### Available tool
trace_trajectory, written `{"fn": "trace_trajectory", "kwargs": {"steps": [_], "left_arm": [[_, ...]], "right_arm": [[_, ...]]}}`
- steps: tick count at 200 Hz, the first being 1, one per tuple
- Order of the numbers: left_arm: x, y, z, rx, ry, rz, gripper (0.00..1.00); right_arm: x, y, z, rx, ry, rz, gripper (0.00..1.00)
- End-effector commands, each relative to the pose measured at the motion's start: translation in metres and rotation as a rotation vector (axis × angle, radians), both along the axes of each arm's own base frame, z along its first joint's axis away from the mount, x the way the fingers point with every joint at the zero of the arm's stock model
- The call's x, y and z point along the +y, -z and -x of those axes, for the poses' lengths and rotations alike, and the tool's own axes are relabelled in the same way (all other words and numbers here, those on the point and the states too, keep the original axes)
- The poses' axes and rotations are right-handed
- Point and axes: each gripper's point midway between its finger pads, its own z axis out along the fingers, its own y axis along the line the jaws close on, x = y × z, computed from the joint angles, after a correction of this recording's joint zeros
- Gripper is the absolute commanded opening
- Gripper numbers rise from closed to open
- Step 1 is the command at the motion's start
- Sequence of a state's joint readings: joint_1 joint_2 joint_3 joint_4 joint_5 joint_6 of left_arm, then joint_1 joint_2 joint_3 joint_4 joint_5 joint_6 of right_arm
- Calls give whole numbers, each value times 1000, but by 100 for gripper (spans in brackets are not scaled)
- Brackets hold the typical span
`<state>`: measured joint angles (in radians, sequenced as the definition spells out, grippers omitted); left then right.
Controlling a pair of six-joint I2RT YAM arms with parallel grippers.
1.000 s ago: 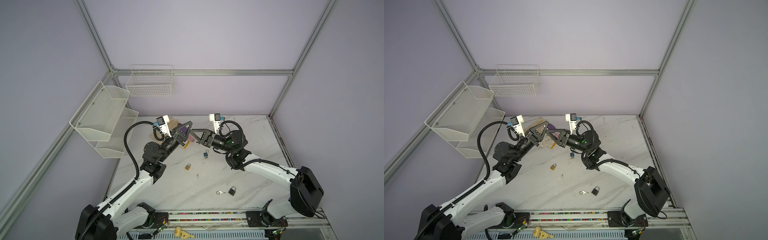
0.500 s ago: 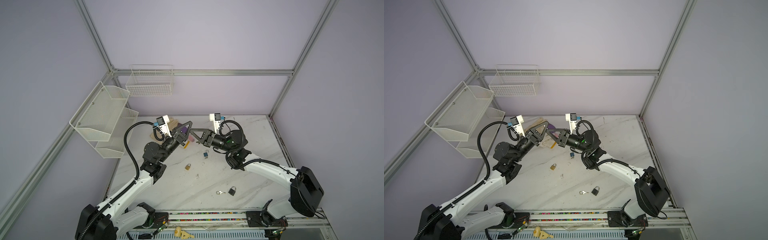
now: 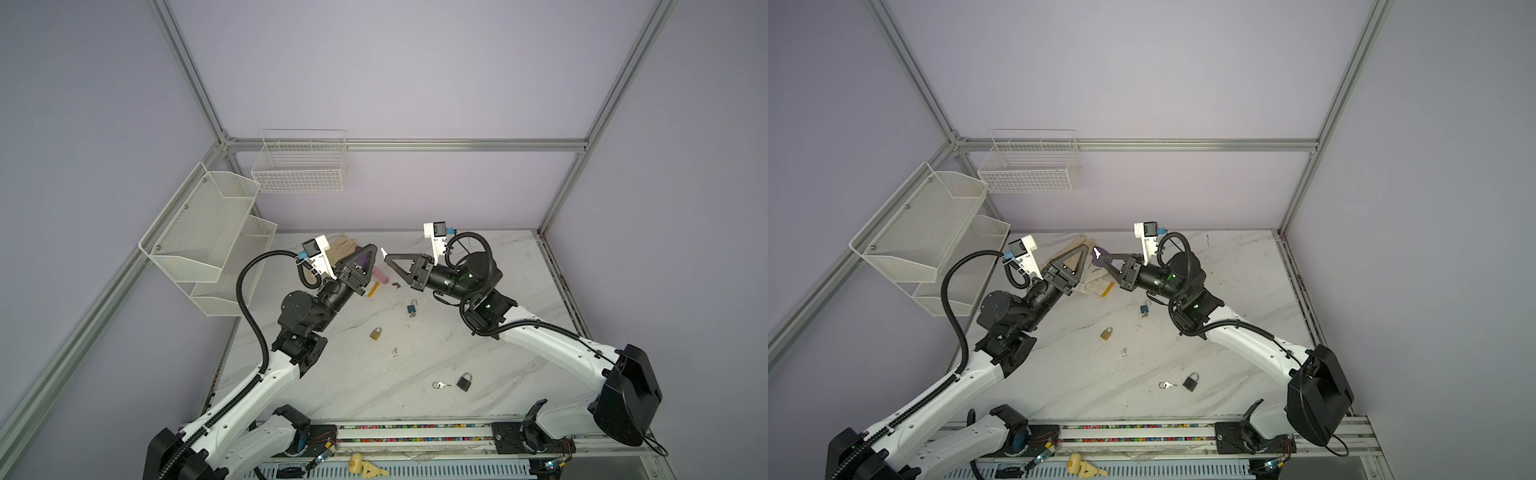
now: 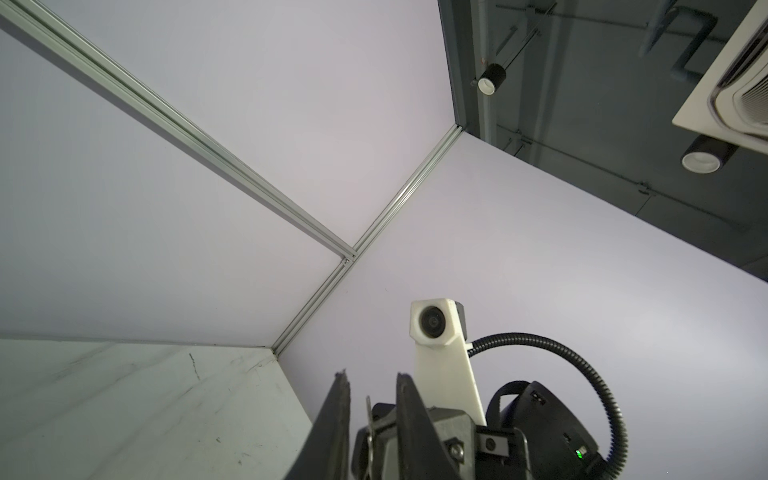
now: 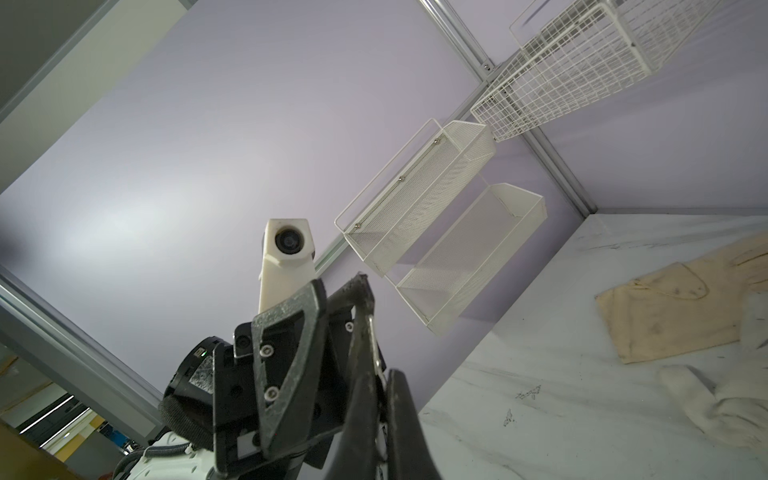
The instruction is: Unlock with the key
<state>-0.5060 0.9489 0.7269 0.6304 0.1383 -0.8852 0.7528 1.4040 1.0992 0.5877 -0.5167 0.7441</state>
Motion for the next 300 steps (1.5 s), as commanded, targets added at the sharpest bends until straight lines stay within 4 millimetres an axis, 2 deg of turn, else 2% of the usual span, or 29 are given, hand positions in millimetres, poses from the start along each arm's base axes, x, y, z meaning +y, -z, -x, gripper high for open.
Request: {"fn": "trace_trajectory", "kwargs": {"steps": [1, 23, 41, 67, 88, 102, 161, 183, 245, 300], "left_arm": [[14, 21, -3, 52, -88, -52, 28], [11, 26, -2, 75, -77, -108, 33], [3, 30, 0, 92, -35, -152, 34], [-7, 33, 0, 116, 20, -184, 34], [-17, 22, 6, 67, 98, -154, 33], [-20, 20, 5, 69, 120, -141, 31], [-27, 19, 2, 76, 170, -99, 14], [-26, 18, 1, 81, 171, -92, 0], [-19, 15, 0, 66, 137, -62, 0], [-19, 10, -2, 59, 151, -9, 0]], "right_arm": [[-2, -1, 2, -26, 0, 70, 0], [4, 19, -5, -14, 2, 212, 0], [9, 33, 2, -6, -54, 273, 0], [11, 38, 13, 7, -119, 272, 0], [15, 45, 17, 30, -164, 287, 0], [14, 42, 19, 23, -162, 282, 0], [13, 37, 27, 13, -199, 263, 0], [10, 38, 24, 21, -181, 264, 0], [1, 20, 22, -26, -143, 229, 0], [1, 14, 26, -22, -164, 172, 2]]}}
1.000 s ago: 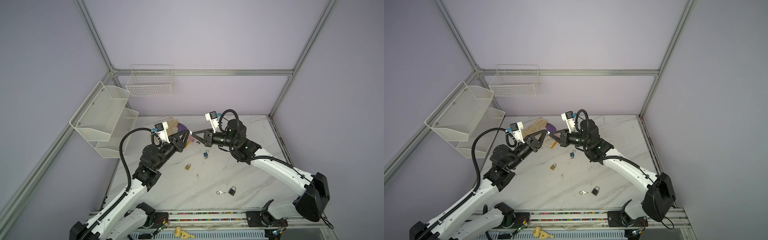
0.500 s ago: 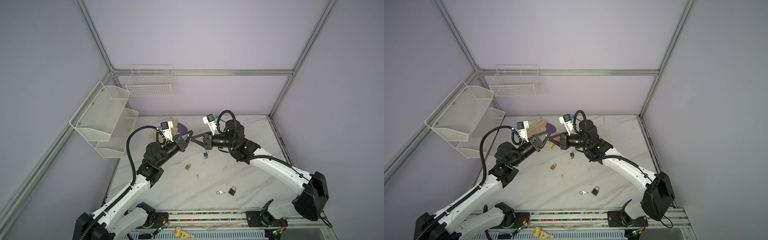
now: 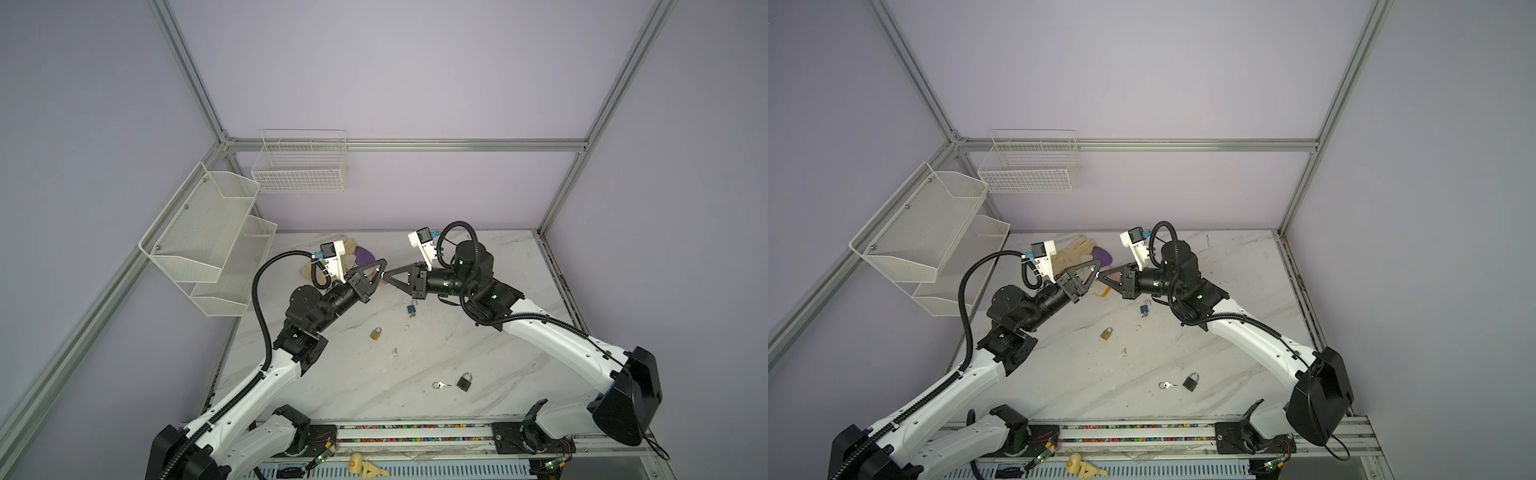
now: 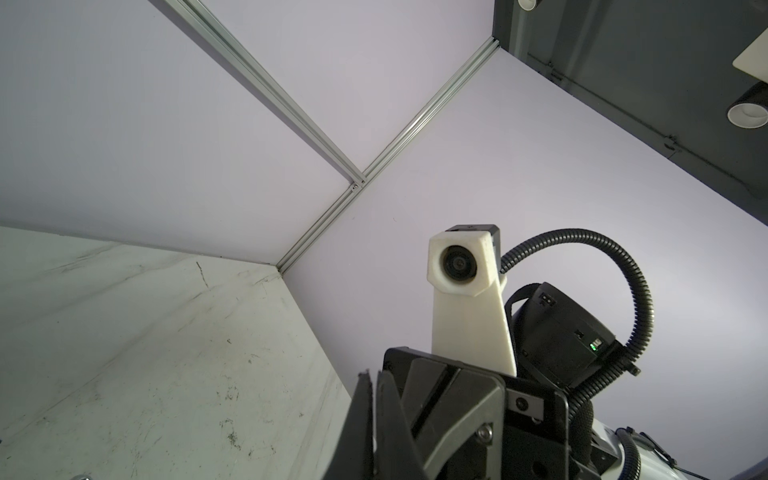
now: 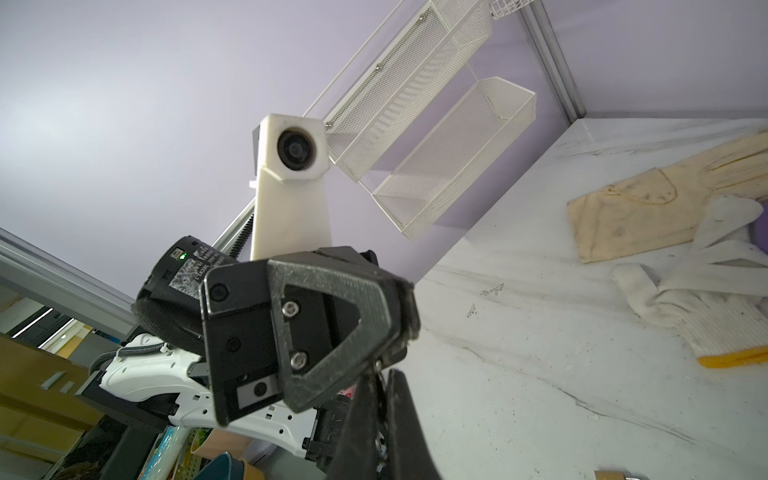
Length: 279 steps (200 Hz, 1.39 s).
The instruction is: Unlock with the key
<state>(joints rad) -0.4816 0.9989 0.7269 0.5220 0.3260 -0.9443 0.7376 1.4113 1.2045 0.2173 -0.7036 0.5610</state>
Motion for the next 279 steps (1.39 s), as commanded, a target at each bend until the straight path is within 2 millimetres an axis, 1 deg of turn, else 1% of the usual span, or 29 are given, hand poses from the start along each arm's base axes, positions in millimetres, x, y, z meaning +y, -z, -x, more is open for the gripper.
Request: {"fn": "trace_trajectory", "kwargs": {"steps": [1, 22, 42, 51, 70, 82, 101, 151, 166, 192, 209, 220, 225, 234, 252, 264, 279], "left_arm": [[9, -33, 3, -83, -22, 85, 0], [8, -36, 1, -84, -11, 118, 0], [4, -39, 1, -89, 13, 131, 0], [3, -38, 0, -84, 18, 129, 0], [4, -40, 0, -91, 17, 131, 0], [4, -40, 0, -88, 14, 128, 0], [4, -40, -1, -90, 10, 127, 0], [5, -42, -2, -91, 1, 133, 0], [5, -43, -2, -97, 2, 136, 0], [7, -41, -3, -91, -10, 136, 0], [7, -41, -3, -92, -16, 133, 0], [7, -42, -3, -94, -16, 134, 0], [7, -42, -3, -95, -14, 134, 0], [7, -42, -3, -94, -17, 133, 0], [9, -39, -5, -92, -33, 121, 0], [10, -40, -5, -96, -41, 119, 0], [11, -41, -5, -101, -45, 120, 0]], "right_arm": [[-8, -22, 5, -30, -7, -72, 2], [-7, -23, 7, -14, -22, -97, 5], [-6, -23, 7, -2, -28, -118, 6], [-6, -22, 6, 0, -28, -120, 8], [-7, -26, 5, -7, -24, -133, 12], [-7, -28, 6, -10, -26, -139, 13], [-5, -24, 5, -1, -29, -137, 14], [-2, -14, 2, 18, -30, -133, 22], [-2, -13, 2, 22, -31, -132, 22], [-3, -13, 1, 18, -27, -134, 21], [-3, -14, 0, 14, -20, -136, 15], [-4, -14, -1, 13, -17, -135, 14], [-4, -13, -1, 13, -17, -134, 11], [-4, -14, -2, 11, -15, -134, 7], [-5, -16, -3, 6, -8, -137, 5], [-6, -16, -3, 6, -6, -136, 0], [-7, -18, -3, 1, 2, -139, 0]]}}
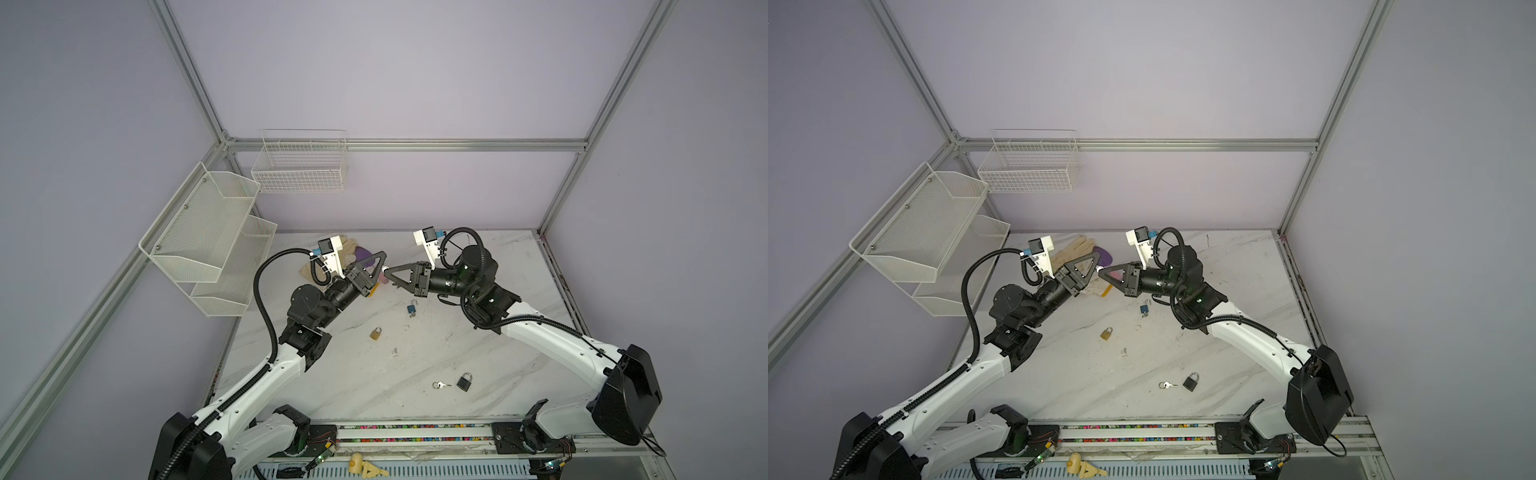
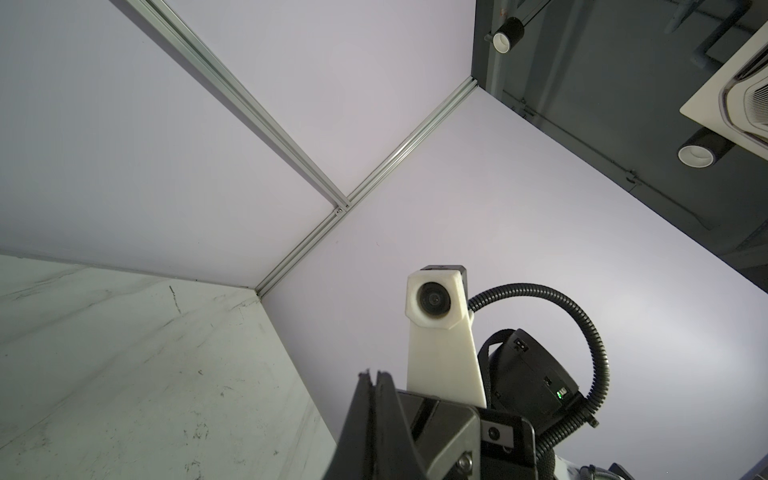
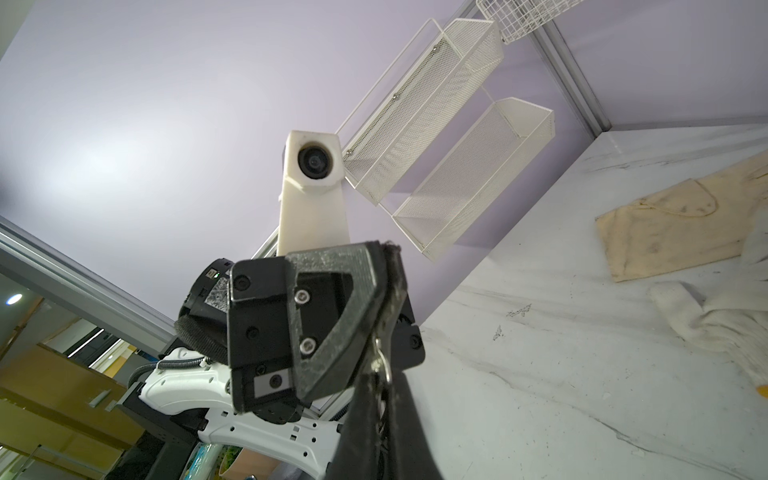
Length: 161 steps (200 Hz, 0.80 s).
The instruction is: Unlock with the key
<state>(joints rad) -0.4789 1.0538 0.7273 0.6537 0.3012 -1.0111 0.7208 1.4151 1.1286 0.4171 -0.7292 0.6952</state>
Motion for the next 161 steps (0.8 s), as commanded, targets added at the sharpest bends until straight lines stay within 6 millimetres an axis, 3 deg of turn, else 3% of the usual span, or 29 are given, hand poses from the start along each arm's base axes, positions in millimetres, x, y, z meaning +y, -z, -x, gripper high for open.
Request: {"fn": "trace_trajectory", "kwargs": {"steps": [1, 62, 111, 118, 140, 161], "left_arm": [[10, -30, 4, -83, -39, 33, 0], [11, -30, 6, -91, -46, 24, 0], [21, -21, 7, -42, -101, -26, 43], [23, -15, 6, -21, -114, -54, 47], [34, 21, 2, 107, -188, -184, 55], [55, 74, -3, 293, -300, -360, 56]], "right_arm": [[-5, -13, 0, -41, 12, -36, 0], [-9, -11, -7, -20, 48, -18, 0], [-16, 24, -18, -16, 133, 148, 0], [-22, 21, -15, -25, 148, 156, 0], [-32, 42, -11, -4, 176, 217, 0], [-42, 73, -12, 31, 220, 299, 0]]}}
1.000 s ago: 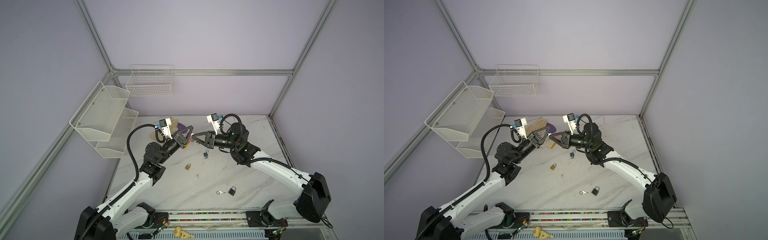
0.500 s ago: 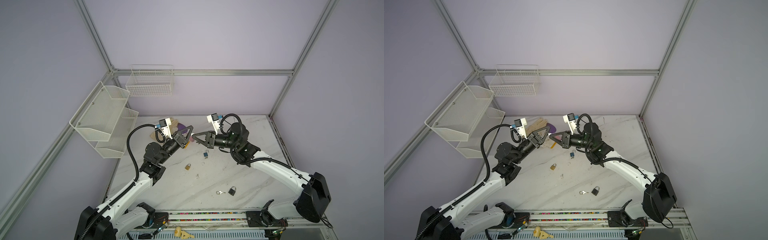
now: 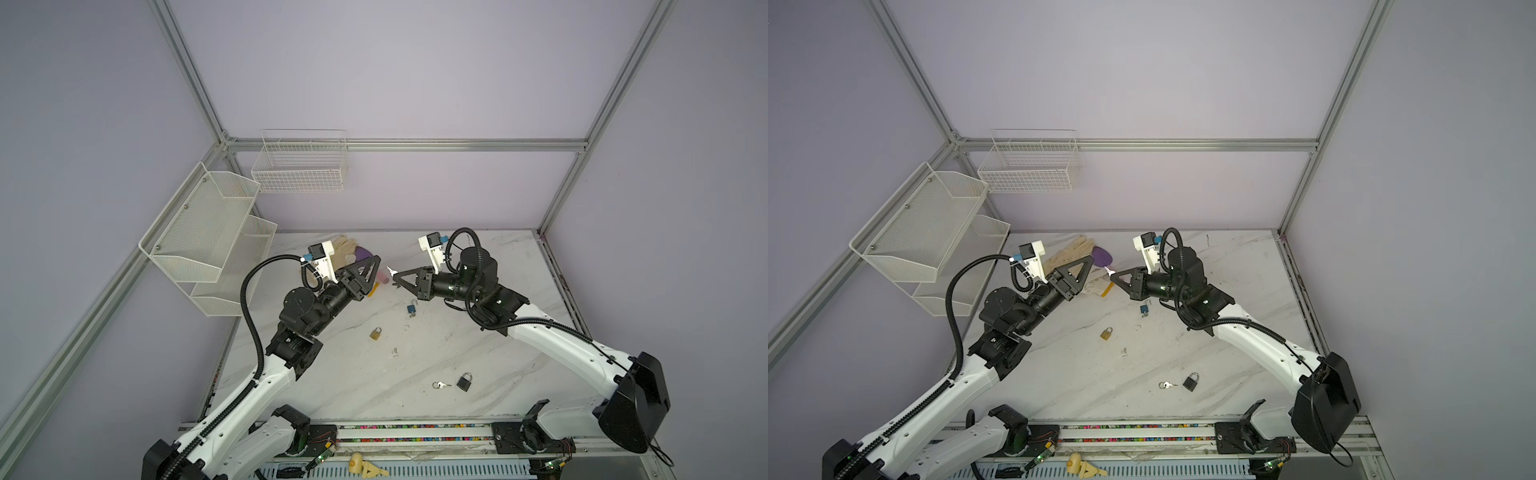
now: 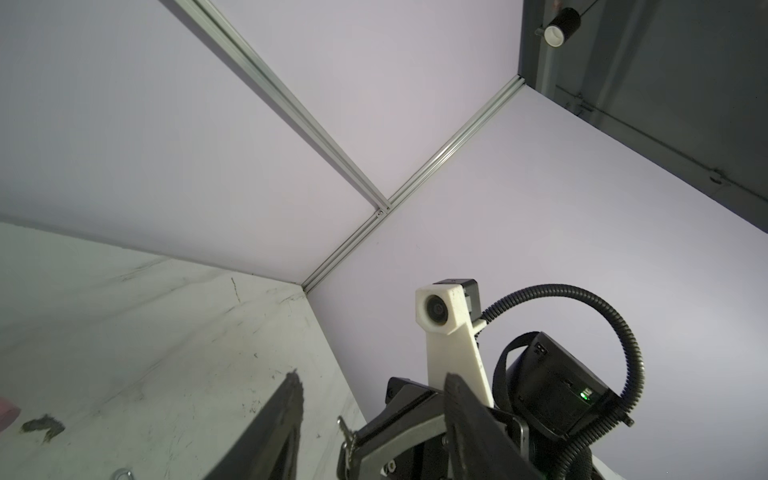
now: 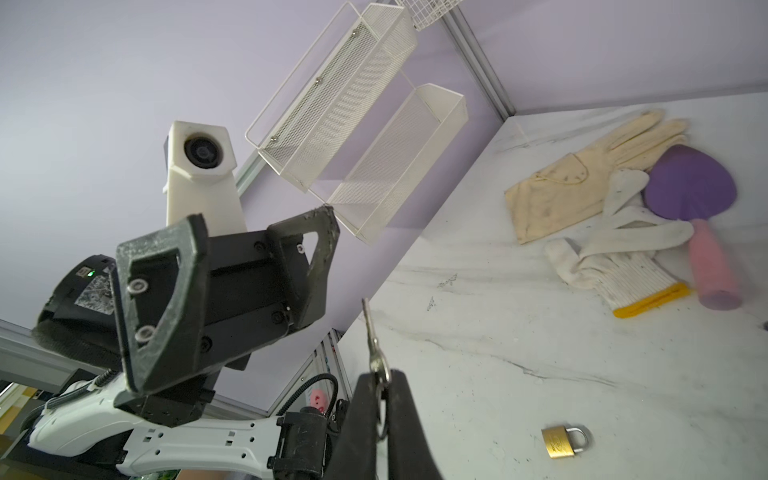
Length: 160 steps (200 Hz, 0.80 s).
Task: Unlock with the key
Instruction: 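Lower the open left gripper onto the brass padlock while the right gripper draws back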
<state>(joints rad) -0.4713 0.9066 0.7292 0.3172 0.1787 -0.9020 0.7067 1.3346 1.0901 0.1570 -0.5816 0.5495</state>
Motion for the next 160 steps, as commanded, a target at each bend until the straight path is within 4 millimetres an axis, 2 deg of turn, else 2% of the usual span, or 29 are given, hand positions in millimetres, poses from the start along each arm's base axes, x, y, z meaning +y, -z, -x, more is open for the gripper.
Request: {"fn": "trace_trajectory", "kwargs": {"steps": [1, 18, 52, 66, 106, 122, 129, 133, 160], "left_arm": [[28, 50, -7, 197, -155, -222, 56], [31, 91, -7, 329, -159, -339, 56], [19, 166, -5, 582, -80, -488, 54], [14, 191, -4, 627, -63, -570, 54], [3, 240, -16, 680, 2, -764, 55], [-3, 252, -21, 699, 28, -808, 55], [-7, 251, -24, 676, 36, -813, 55], [-9, 263, -25, 692, 49, -836, 55], [-11, 284, -33, 717, 50, -903, 56]], "right_arm": [[-17, 34, -1, 18, 70, 120, 0], [-25, 62, -1, 28, 88, 212, 0], [-36, 111, 5, 109, 108, 293, 0], [-39, 131, 9, 145, 110, 317, 0], [-47, 172, 22, 234, 111, 327, 0], [-49, 176, 24, 241, 114, 322, 0], [-49, 176, 25, 238, 116, 312, 0], [-49, 176, 25, 238, 116, 309, 0], [-49, 180, 24, 235, 112, 324, 0]]}}
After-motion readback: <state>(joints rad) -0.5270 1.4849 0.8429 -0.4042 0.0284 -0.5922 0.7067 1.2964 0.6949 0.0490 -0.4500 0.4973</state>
